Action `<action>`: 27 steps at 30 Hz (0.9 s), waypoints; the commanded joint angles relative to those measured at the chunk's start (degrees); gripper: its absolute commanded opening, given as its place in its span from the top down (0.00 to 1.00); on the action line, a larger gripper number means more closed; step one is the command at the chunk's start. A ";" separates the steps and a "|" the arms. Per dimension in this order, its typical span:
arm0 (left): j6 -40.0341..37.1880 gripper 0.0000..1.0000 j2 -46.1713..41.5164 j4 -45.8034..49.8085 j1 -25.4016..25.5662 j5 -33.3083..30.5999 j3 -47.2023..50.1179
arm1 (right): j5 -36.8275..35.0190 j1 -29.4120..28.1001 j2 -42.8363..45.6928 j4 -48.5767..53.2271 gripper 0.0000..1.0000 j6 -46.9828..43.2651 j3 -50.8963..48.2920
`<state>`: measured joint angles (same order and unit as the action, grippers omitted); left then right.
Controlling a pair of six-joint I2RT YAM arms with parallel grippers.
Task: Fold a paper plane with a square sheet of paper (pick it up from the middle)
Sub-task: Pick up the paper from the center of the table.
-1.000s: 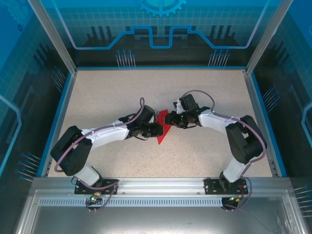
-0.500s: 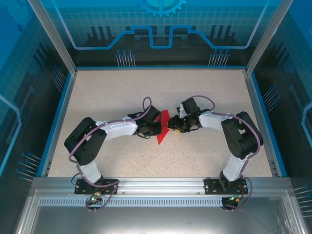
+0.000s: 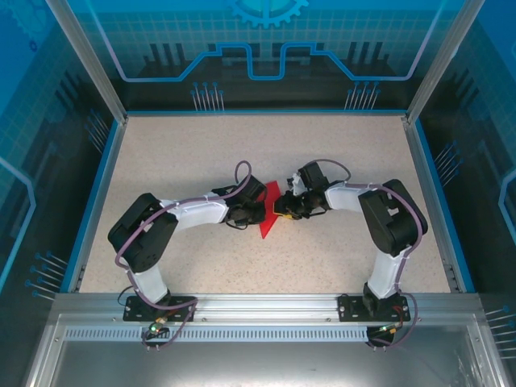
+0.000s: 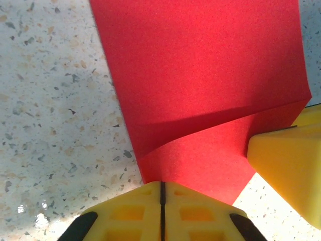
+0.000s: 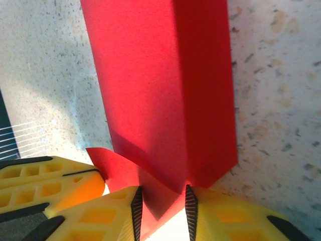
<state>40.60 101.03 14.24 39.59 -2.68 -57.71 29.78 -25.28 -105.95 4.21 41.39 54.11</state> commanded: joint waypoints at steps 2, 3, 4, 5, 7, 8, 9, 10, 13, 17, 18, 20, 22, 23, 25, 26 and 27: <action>0.81 0.91 1.16 1.91 0.29 -1.35 -1.51 | 6.22 0.93 -1.92 -4.91 0.74 0.16 0.83; 0.80 0.91 1.17 1.90 0.20 -1.42 -1.51 | 6.64 1.00 -2.18 -5.44 0.76 0.35 0.75; 0.71 0.91 1.10 1.99 0.19 -1.46 -1.45 | 6.78 1.02 -2.46 -5.66 0.79 0.44 0.79; 0.63 0.91 0.88 2.14 0.13 -1.56 -1.48 | 6.66 1.10 -2.70 -5.45 0.82 0.30 0.86; 0.50 0.91 0.12 2.63 0.01 -1.98 -1.51 | 6.00 1.28 -2.49 -5.20 0.91 0.19 0.48; 0.36 0.91 -0.70 2.96 -0.11 -2.29 -1.43 | 5.39 1.43 -1.77 -5.24 0.93 0.36 -0.07; 0.21 0.90 -1.55 3.21 -0.07 -2.48 -1.31 | 4.67 1.47 -1.06 -5.11 0.94 0.46 -0.75; 0.03 0.88 -2.74 3.45 -0.19 -2.76 -1.02 | 3.35 1.50 0.50 -4.70 0.95 0.43 -1.46; -0.67 0.79 -7.14 3.76 -0.16 -3.29 0.41 | -0.37 1.38 6.14 -2.84 0.95 0.77 -3.39; -1.51 0.65 -13.29 3.78 -0.13 -3.48 2.60 | -6.32 0.77 14.05 1.89 0.96 1.66 -6.55; -1.70 0.62 -14.64 3.48 -0.10 -3.39 3.16 | -7.62 0.50 15.62 2.86 0.96 2.03 -6.76; -1.80 0.54 -17.70 2.72 -0.10 -3.44 4.57 | -10.64 -0.27 19.09 4.75 0.96 3.71 -7.24; -2.10 0.51 -20.17 1.38 -0.14 -2.74 5.77 | -13.19 -1.34 21.36 5.79 0.96 6.29 -7.57; -2.32 0.49 -21.20 0.79 -0.06 -2.36 6.29 | -14.58 -2.16 22.21 5.88 0.96 7.70 -7.64; -2.90 0.45 -22.76 -0.94 -0.07 -1.31 7.43 | -17.36 -3.95 23.18 6.21 0.96 10.63 -7.45; -3.21 0.43 -23.42 -1.66 -0.12 -1.03 7.86 | -18.66 -4.74 23.39 6.16 0.96 11.74 -7.18; -3.54 0.42 -24.00 -2.42 -0.08 -0.93 8.62 | -20.67 -5.93 23.55 6.86 0.96 13.06 -6.79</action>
<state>38.61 78.76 14.39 39.55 -4.75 -51.13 15.75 -28.64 -83.13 7.49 49.28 47.62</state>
